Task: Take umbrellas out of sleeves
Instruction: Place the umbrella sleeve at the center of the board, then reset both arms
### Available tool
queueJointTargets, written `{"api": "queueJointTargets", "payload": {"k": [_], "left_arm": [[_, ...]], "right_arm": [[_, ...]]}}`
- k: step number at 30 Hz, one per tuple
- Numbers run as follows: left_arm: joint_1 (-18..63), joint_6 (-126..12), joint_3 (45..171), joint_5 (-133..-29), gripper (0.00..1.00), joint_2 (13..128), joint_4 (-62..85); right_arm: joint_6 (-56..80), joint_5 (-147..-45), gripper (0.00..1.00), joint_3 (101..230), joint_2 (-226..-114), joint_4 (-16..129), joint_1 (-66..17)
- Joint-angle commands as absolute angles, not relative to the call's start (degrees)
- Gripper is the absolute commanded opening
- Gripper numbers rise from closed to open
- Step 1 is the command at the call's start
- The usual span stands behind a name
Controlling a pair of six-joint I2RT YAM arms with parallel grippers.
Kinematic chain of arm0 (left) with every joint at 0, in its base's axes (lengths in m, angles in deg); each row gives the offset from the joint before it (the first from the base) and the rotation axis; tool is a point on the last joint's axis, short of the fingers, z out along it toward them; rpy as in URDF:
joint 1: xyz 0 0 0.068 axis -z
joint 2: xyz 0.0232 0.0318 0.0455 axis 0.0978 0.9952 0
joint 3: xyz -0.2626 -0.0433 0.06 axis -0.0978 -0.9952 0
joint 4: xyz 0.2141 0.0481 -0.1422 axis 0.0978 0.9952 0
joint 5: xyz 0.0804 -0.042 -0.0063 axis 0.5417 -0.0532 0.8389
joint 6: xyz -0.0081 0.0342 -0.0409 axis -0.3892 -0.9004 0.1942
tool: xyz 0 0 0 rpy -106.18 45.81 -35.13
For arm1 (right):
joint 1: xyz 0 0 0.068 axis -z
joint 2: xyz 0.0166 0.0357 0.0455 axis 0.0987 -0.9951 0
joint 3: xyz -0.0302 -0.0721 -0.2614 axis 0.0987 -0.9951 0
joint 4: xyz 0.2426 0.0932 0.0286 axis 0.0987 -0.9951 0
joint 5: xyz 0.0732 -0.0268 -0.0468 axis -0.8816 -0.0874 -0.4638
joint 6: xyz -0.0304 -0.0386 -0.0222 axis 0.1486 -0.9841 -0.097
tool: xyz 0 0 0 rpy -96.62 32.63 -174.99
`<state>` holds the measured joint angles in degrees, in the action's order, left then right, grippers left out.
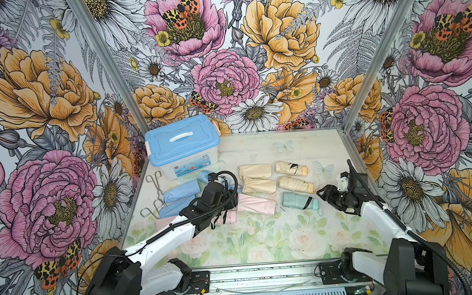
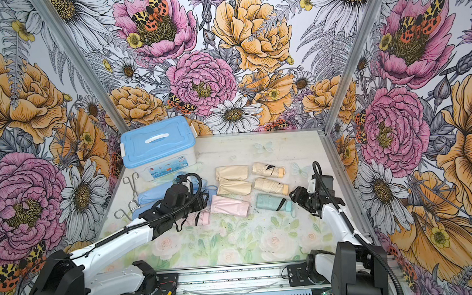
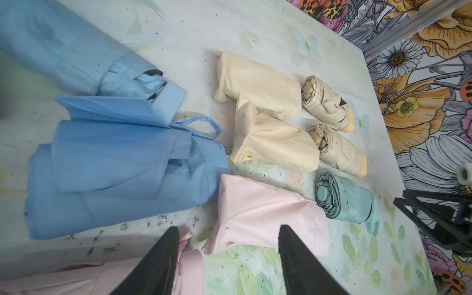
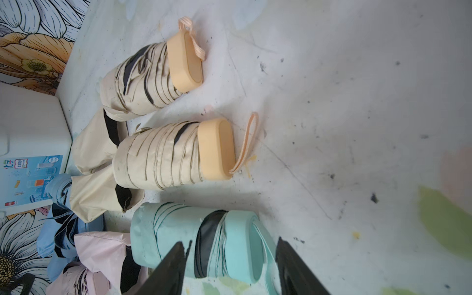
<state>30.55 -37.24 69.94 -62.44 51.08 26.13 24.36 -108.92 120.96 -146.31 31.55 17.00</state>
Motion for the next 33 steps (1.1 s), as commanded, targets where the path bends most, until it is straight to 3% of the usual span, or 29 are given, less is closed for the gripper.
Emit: {"api": "queueJointTargets", "payload": {"k": [1,4,9,18,26,33], "left_arm": [[30.6,-41.44,71.87,-54.34,0.69,46.06,32.57],[29.8,-43.24,71.71,-50.8,0.74,41.26,35.16],[26.54,-46.3,70.14,-47.2,0.85,33.52,37.61],[20.13,-48.91,67.96,-38.77,0.89,26.56,36.9],[18.52,-57.9,61.21,-28.32,0.89,23.47,22.74],[16.58,-65.52,52.28,-25.22,0.9,22.19,4.78]], "right_arm": [[23.1,-106.71,0.65,123.24,-143.45,31.43,17.21],[22.45,-105.73,0.66,123.76,-141.25,31.48,17.26],[20.94,-103.08,0.77,124.63,-138.06,31.56,16.98],[18.14,-93.82,0.86,128.68,-138.36,32.41,14.81],[12.95,-84.23,0.91,131.96,-140.44,35.23,10.44],[10.1,-77.63,0.95,126.08,-141.51,49.19,8.23]]}}
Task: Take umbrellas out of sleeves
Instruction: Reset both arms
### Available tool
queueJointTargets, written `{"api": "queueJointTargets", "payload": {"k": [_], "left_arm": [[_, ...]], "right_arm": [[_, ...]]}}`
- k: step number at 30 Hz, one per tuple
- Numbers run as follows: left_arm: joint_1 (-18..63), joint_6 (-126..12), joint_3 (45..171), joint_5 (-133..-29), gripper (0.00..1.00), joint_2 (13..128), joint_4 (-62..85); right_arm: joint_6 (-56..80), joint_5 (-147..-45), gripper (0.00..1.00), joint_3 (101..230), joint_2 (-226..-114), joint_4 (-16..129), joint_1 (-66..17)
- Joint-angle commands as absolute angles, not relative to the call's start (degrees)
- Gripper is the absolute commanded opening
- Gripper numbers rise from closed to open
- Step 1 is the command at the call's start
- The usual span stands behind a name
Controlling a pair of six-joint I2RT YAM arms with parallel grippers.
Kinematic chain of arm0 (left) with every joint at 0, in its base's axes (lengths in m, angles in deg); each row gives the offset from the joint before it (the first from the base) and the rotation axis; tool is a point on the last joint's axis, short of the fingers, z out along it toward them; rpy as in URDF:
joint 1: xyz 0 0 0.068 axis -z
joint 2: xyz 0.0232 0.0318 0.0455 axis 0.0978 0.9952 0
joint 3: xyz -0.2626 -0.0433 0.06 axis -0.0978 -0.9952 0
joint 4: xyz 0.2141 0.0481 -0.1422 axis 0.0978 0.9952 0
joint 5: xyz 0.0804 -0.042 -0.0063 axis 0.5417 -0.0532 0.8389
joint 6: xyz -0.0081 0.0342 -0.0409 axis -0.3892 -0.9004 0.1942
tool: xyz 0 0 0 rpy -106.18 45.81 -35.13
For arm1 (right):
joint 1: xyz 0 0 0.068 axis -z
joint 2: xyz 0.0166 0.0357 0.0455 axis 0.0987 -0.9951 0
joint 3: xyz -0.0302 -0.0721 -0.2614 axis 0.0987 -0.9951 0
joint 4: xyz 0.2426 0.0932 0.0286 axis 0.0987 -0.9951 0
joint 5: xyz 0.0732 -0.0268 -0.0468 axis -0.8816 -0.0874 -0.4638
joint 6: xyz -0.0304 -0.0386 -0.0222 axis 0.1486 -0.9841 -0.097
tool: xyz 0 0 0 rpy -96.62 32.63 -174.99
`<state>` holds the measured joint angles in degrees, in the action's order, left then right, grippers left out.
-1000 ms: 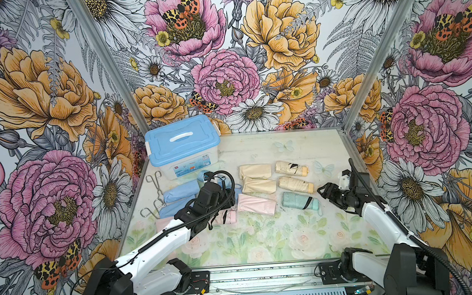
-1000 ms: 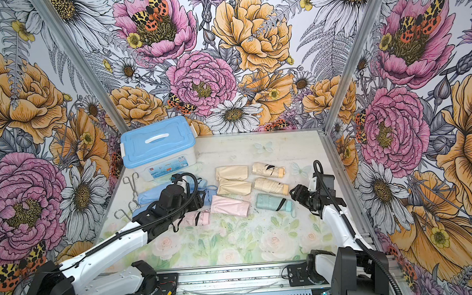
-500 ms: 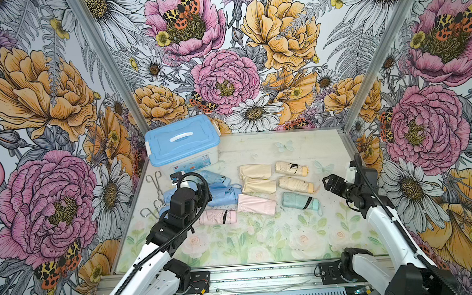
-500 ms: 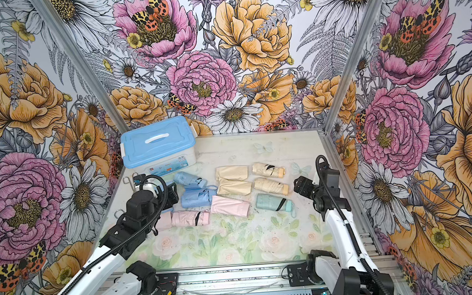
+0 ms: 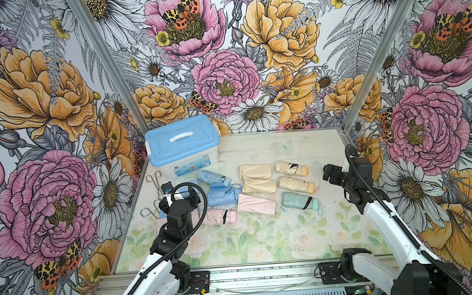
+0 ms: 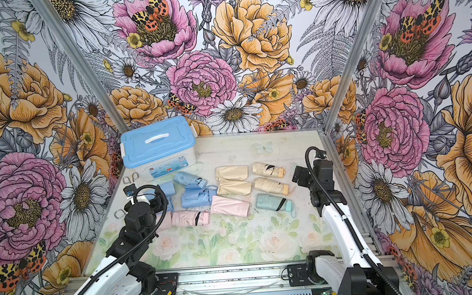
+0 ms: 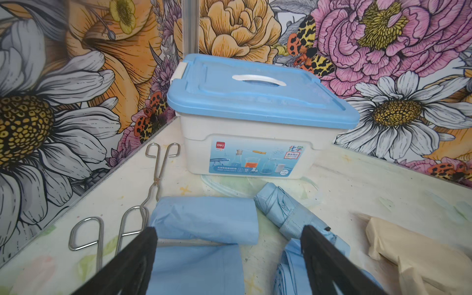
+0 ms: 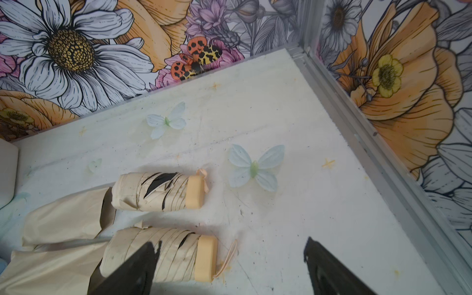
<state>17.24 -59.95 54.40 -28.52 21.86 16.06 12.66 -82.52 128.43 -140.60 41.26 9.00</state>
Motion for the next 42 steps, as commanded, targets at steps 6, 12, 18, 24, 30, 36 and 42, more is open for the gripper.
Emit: {"api": "queueJointTargets", "payload": {"k": [6,12,18,24,30,36,42], "left_arm": [[13.83,-72.98,48.15,-25.9,0.9,29.94,-9.24],[6.42,-75.59,42.45,-33.76,0.9,34.98,-23.79],[0.9,-75.91,39.38,-43.84,0.9,44.43,-35.63],[0.41,-80.09,40.16,-49.31,0.9,56.25,-48.91],[-1.39,-78.84,42.68,-56.4,0.9,61.28,-50.28],[-2.62,-77.52,43.13,-59.82,0.9,72.85,-62.35],[-1.82,-78.97,45.74,-60.58,0.92,77.68,-61.65]], "right_arm": [[5.25,-75.41,0.96,121.27,-145.54,63.16,6.99],[1.24,-74.36,0.96,118.48,-152.8,75.96,6.81],[0.59,-75.68,0.96,115.17,-161.23,89.25,6.89],[0.77,-76.89,0.97,114.19,-167.9,98.97,7.15],[0.98,-76.75,0.99,111.39,-169.69,105.25,7.34],[0.7,-76.98,0.99,111.11,-169.95,106.04,7.25],[0.69,-76.9,1.0,111.16,-169.96,105.95,7.2]]}}
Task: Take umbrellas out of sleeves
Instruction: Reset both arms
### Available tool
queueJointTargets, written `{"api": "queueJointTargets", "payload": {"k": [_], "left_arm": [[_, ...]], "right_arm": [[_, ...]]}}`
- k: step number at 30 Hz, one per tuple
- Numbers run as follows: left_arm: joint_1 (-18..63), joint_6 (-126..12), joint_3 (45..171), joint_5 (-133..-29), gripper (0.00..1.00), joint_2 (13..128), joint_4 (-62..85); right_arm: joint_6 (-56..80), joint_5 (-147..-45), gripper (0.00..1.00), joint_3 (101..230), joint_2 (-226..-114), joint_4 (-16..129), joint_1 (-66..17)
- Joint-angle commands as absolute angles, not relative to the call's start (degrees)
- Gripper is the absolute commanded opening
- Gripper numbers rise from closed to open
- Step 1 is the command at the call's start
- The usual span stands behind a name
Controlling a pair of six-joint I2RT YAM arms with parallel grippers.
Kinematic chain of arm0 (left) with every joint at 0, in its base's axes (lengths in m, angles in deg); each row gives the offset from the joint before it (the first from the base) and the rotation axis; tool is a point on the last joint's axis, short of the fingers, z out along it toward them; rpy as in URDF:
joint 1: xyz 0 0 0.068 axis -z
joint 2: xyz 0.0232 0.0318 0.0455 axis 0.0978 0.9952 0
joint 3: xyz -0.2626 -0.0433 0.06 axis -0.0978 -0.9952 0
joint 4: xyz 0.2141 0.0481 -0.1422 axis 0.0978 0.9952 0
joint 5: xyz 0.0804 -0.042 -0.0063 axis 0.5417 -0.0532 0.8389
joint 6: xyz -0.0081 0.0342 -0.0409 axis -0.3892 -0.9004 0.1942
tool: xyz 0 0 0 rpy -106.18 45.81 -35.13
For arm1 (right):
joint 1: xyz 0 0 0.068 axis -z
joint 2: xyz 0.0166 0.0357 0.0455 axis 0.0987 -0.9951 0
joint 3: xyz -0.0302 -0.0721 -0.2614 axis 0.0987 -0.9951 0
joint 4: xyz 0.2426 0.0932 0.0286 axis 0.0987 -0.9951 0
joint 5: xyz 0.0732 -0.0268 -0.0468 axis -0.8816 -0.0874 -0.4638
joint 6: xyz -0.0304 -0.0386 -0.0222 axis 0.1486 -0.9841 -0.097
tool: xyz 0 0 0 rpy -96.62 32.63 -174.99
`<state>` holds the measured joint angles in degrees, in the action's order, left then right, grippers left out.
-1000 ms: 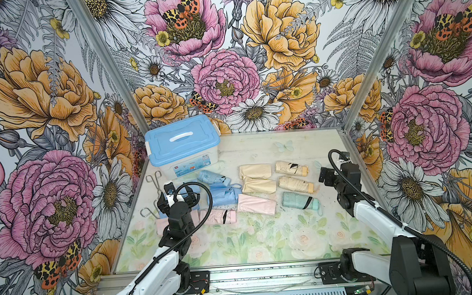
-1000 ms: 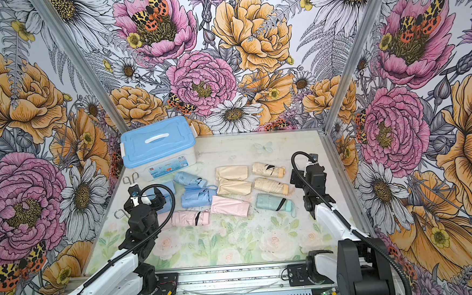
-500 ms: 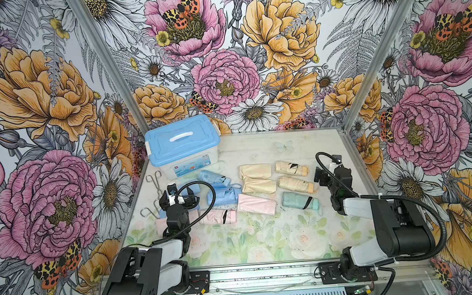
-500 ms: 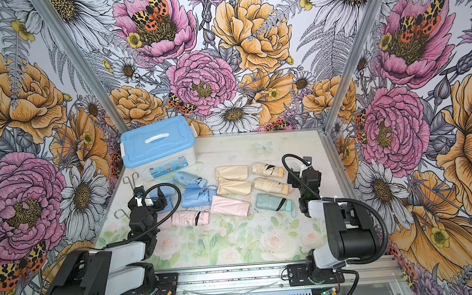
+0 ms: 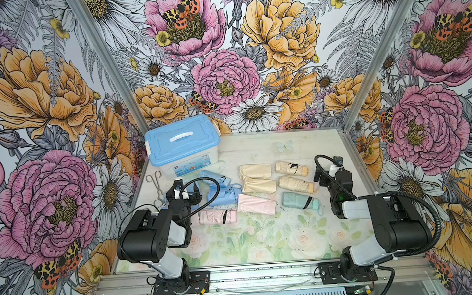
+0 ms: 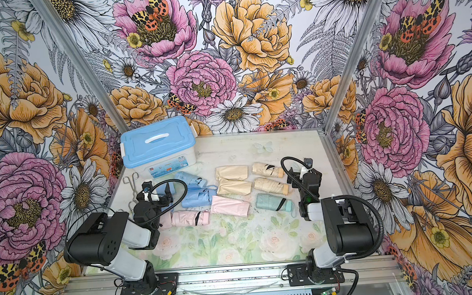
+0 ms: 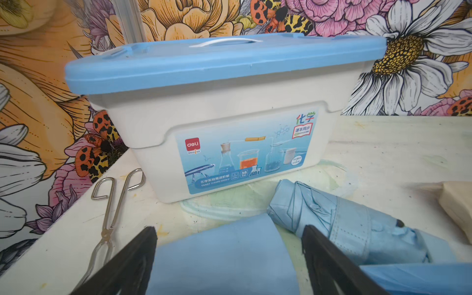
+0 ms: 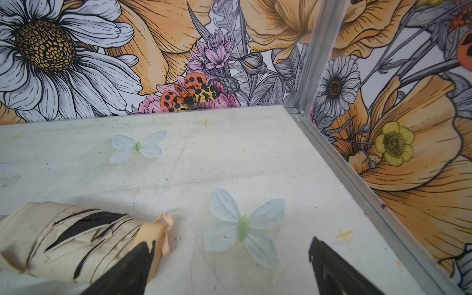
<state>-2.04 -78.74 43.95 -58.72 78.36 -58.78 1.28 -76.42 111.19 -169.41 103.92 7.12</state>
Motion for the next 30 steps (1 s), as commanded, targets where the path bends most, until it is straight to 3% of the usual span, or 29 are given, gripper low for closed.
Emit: {"api": "queueJointTargets", "payload": {"k": [1,3,9,24,28,30], "left_arm": [[-1.81,-78.87,46.17,-60.26,0.93,77.63,-60.92],[-1.85,-78.39,47.34,-59.05,0.99,77.05,-58.02],[-3.06,-75.85,55.43,-55.64,0.99,75.63,-41.05],[-3.41,-75.23,55.9,-55.36,0.99,75.7,-40.13],[-6.34,-73.7,56.62,-62.5,0.99,75.59,-38.51],[-5.59,-74.22,56.7,-60.71,0.99,75.5,-38.31]], "right_arm": [[0.73,-76.89,1.0,111.2,-169.91,106.04,7.16],[0.7,-76.87,0.99,111.18,-169.92,106.0,7.15],[0.68,-76.78,0.99,111.12,-169.89,106.08,7.15],[0.99,-75.91,0.99,110.77,-169.88,106.69,7.11],[0.9,-75.96,0.99,110.83,-169.88,106.49,7.16],[0.95,-75.97,0.99,110.82,-169.87,106.55,7.16]]}}
